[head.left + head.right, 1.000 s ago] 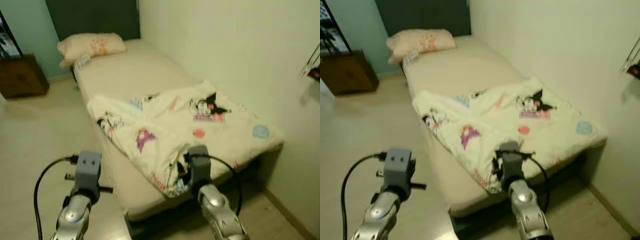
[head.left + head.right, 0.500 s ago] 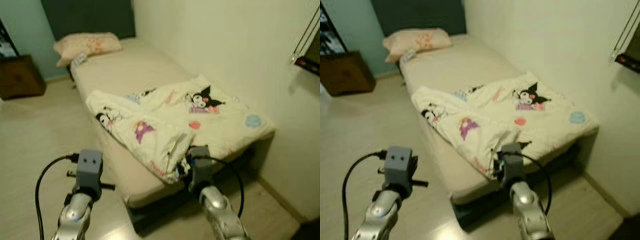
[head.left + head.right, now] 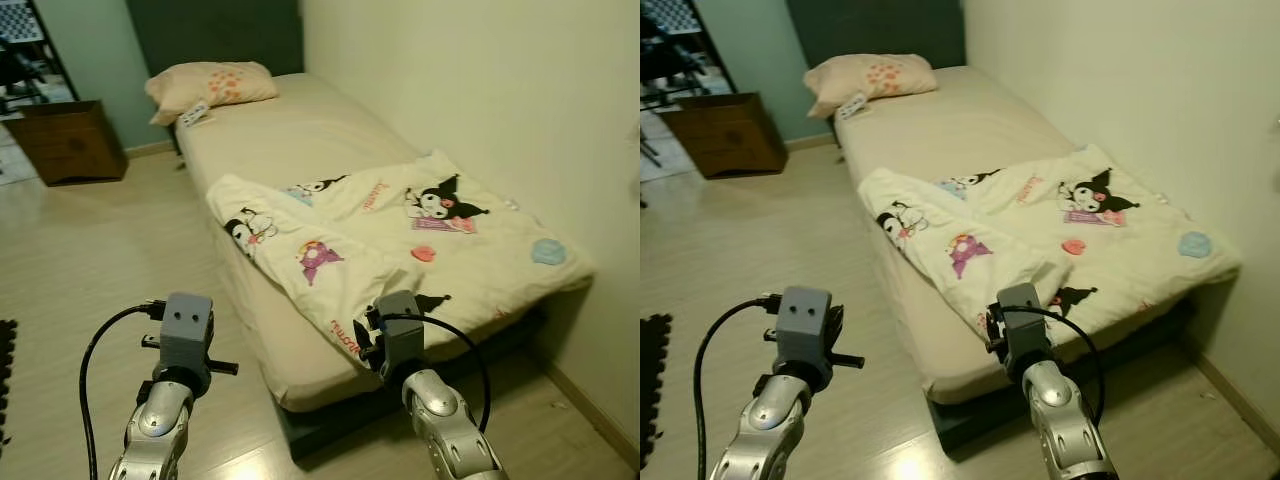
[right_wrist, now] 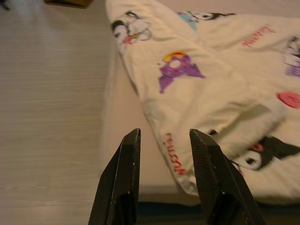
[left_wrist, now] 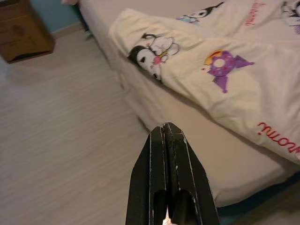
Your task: Clean up the room
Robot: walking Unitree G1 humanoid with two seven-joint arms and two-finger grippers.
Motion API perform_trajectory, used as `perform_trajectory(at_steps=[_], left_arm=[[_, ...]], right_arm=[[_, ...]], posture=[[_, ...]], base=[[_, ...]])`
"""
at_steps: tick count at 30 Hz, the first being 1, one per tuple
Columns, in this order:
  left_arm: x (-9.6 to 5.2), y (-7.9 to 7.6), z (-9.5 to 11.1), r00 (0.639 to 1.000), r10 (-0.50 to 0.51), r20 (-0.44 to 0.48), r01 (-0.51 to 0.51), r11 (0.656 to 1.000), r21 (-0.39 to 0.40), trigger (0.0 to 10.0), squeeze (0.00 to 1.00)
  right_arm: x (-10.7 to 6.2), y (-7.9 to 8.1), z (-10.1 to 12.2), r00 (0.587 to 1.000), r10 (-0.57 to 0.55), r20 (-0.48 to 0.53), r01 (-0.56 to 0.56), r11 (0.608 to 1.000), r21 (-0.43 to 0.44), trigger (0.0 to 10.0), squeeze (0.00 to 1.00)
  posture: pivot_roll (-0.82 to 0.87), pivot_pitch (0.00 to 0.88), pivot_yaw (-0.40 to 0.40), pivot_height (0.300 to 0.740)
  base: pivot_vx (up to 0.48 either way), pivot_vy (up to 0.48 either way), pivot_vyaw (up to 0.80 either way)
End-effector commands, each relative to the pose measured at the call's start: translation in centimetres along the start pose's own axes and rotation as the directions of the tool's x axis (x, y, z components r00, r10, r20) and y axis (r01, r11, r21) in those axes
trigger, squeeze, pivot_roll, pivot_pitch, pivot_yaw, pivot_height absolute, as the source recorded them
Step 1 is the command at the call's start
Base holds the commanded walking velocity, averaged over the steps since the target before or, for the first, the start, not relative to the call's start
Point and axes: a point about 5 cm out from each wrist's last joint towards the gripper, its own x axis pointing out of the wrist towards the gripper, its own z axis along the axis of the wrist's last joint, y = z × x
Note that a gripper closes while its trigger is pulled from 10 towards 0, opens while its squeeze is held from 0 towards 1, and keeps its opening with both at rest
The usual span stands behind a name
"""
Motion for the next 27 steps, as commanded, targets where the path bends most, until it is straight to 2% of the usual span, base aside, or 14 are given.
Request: perform_trajectory(at_steps=[1,9,12,13,15,19,20,27], left_arm=[[-0.1,0.2,-0.8,0.999,0.003,-0.041,-0.003,1.0,-0.005,10.0,0.0],[-0.2,0.3,-1.0,0.999,0.001,-0.049,-0.001,1.0,0.005,10.0,0.0],[-0.2,0.3,-1.2,0.997,0.009,-0.074,-0.01,1.0,-0.01,10.0,0.0],[-0.1,0.4,-1.3,0.996,0.016,-0.09,-0.02,0.999,-0.044,10.0,0.0],[-0.1,0.4,-1.2,0.994,0.012,-0.105,-0.019,0.998,-0.063,10.0,0.0],[-0.1,0.4,-1.2,0.995,0.011,-0.104,-0.017,0.998,-0.061,10.0,0.0],[0.0,0.2,-0.9,0.997,0.004,-0.072,-0.005,1.0,-0.011,10.0,0.0],[0.2,-0.2,-0.7,0.998,-0.015,-0.059,0.014,1.0,-0.018,10.0,0.0]], right_arm=[[0.0,0.6,-0.2,1.0,0.022,0.001,-0.022,1.0,0.001,10.0,0.0],[0.3,0.2,0.3,1.0,0.008,0.03,-0.008,1.0,0.001,10.0,0.0],[0.3,0.2,0.5,0.999,0.009,0.037,-0.008,1.0,-0.001,10.0,0.0],[0.4,0.1,0.5,0.999,0.008,0.039,-0.008,1.0,-0.002,10.0,0.0],[0.3,0.0,0.5,0.999,0.006,0.039,-0.006,1.0,-0.003,10.0,0.0],[0.3,0.0,0.4,0.999,0.004,0.038,-0.004,1.0,-0.003,10.0,0.0],[0.3,-0.2,0.4,0.999,-0.005,0.036,0.005,1.0,-0.003,10.0,0.0],[0.3,-0.5,0.5,0.999,-0.019,0.039,0.019,1.0,0.0,10.0,0.0]], posture=[[-0.04,0.073,0.017,0.74],[-0.05,0.065,0.019,0.74],[-0.05,0.069,0.022,0.74],[-0.05,0.071,0.022,0.74],[-0.05,0.072,0.021,0.74],[-0.05,0.074,0.021,0.74],[-0.05,0.076,0.024,0.74],[-0.05,0.076,0.024,0.74]], base=[[0.0,0.0,0.8],[0.0,0.0,0.8],[0.0,0.0,0.8],[0.0,0.0,0.8],[0.0,0.0,0.8],[0.0,0.0,0.8],[0.0,0.0,0.8],[0.0,0.0,0.8]])
